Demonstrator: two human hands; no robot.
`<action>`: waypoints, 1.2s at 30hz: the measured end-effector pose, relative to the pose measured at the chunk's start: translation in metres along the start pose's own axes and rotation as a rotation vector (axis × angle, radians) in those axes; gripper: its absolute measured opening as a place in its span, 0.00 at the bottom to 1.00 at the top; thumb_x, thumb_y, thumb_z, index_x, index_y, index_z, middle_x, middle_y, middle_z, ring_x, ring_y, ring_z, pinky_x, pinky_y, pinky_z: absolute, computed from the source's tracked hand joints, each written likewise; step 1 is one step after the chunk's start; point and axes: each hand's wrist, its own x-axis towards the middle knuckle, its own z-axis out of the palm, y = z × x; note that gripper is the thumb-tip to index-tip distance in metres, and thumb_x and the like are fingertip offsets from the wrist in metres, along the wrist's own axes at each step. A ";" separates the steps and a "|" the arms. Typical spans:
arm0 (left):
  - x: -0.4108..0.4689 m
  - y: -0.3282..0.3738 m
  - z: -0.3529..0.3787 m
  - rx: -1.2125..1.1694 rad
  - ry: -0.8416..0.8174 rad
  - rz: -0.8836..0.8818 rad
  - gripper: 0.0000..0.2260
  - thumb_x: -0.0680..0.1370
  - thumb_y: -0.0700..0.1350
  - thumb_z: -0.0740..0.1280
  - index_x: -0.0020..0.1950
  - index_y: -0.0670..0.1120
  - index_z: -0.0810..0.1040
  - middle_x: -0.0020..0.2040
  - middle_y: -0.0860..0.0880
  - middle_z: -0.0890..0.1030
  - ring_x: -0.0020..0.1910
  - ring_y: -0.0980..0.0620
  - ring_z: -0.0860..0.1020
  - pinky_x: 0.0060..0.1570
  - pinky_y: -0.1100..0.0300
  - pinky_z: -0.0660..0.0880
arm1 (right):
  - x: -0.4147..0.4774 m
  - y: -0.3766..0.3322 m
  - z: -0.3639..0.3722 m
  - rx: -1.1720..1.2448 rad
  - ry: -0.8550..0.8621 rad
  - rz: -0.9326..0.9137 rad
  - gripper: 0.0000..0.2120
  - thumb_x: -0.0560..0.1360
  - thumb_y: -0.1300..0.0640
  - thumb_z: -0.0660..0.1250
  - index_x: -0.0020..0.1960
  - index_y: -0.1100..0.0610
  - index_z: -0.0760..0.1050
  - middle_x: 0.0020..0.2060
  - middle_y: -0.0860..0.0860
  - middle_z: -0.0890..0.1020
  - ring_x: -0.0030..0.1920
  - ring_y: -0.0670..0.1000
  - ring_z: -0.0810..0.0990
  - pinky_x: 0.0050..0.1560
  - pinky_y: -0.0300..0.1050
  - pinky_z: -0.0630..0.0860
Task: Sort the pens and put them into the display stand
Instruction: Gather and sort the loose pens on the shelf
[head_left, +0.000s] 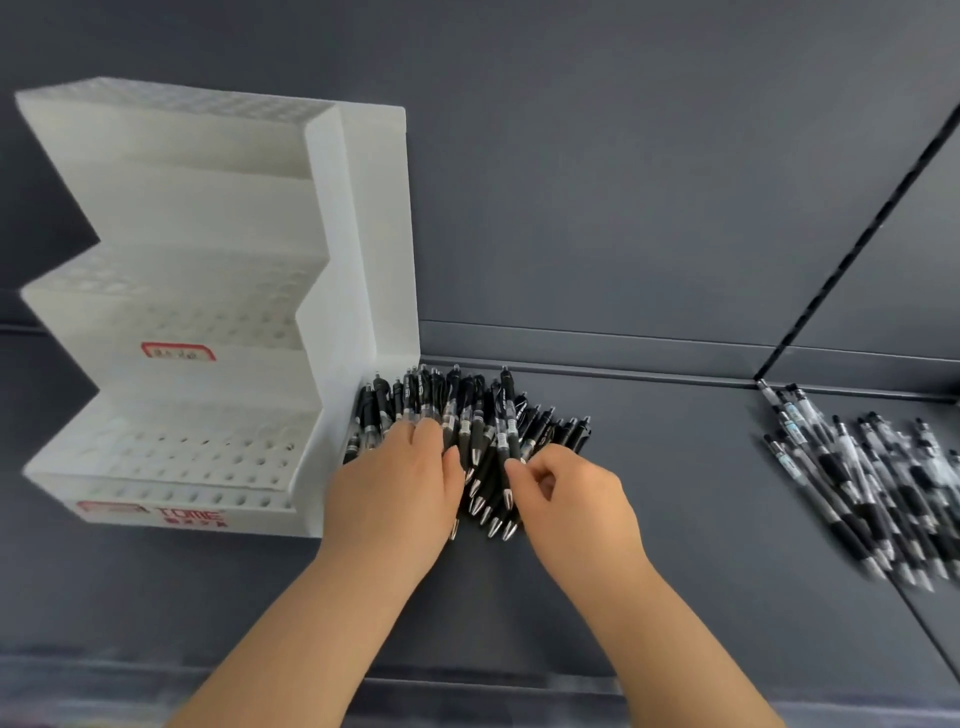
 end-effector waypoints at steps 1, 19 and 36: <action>-0.004 -0.001 0.000 -0.002 0.003 -0.003 0.08 0.74 0.47 0.64 0.36 0.47 0.70 0.30 0.53 0.70 0.20 0.52 0.63 0.22 0.68 0.47 | -0.002 0.002 -0.002 0.004 -0.009 -0.009 0.14 0.77 0.46 0.60 0.37 0.53 0.71 0.28 0.47 0.75 0.30 0.49 0.73 0.35 0.44 0.74; -0.060 0.000 -0.015 0.008 -0.010 -0.196 0.09 0.77 0.51 0.56 0.51 0.52 0.74 0.40 0.54 0.78 0.23 0.53 0.72 0.21 0.67 0.54 | -0.024 0.021 -0.012 0.219 -0.248 -0.019 0.13 0.75 0.46 0.64 0.34 0.50 0.74 0.22 0.44 0.72 0.23 0.43 0.67 0.26 0.35 0.66; -0.032 -0.073 -0.020 -0.328 -0.080 0.386 0.07 0.74 0.50 0.58 0.44 0.51 0.75 0.31 0.56 0.70 0.19 0.56 0.66 0.14 0.62 0.63 | 0.009 -0.078 0.047 -0.375 -0.044 0.204 0.20 0.74 0.46 0.61 0.29 0.55 0.62 0.25 0.49 0.67 0.26 0.51 0.64 0.26 0.39 0.59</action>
